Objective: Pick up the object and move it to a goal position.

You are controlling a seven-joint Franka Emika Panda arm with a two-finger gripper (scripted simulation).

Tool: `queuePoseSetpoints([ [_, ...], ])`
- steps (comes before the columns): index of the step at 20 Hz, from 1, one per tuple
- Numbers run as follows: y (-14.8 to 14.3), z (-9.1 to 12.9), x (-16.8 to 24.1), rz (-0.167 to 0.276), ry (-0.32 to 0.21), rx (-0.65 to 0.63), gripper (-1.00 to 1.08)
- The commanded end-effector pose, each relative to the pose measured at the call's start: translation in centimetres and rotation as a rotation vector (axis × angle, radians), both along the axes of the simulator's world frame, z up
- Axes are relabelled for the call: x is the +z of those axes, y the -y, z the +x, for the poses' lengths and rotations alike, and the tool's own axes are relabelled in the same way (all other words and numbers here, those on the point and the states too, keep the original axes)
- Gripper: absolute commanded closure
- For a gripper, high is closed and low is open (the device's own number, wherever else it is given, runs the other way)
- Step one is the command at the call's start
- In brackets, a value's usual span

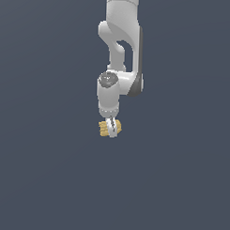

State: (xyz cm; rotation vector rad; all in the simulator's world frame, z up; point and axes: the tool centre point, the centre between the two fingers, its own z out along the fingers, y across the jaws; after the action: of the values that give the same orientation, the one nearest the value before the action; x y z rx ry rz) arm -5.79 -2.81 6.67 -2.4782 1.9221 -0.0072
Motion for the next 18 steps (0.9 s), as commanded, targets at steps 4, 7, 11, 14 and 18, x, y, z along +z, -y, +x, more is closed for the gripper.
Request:
queuePoseSetpoints([
  [4,1.4,2.9,3.5,-0.002,-0.002,0.000,1.08],
  [7,2.2,4.7,5.6,-0.003,-0.003,0.001,1.08],
  [11,3.2,7.0,8.3,-0.003,-0.004,0.001,1.08],
  [14,3.7,8.5,10.0,-0.003,-0.005,0.002,1.08],
  [18,4.4,10.0,11.6,-0.003,-0.006,0.002,1.08],
])
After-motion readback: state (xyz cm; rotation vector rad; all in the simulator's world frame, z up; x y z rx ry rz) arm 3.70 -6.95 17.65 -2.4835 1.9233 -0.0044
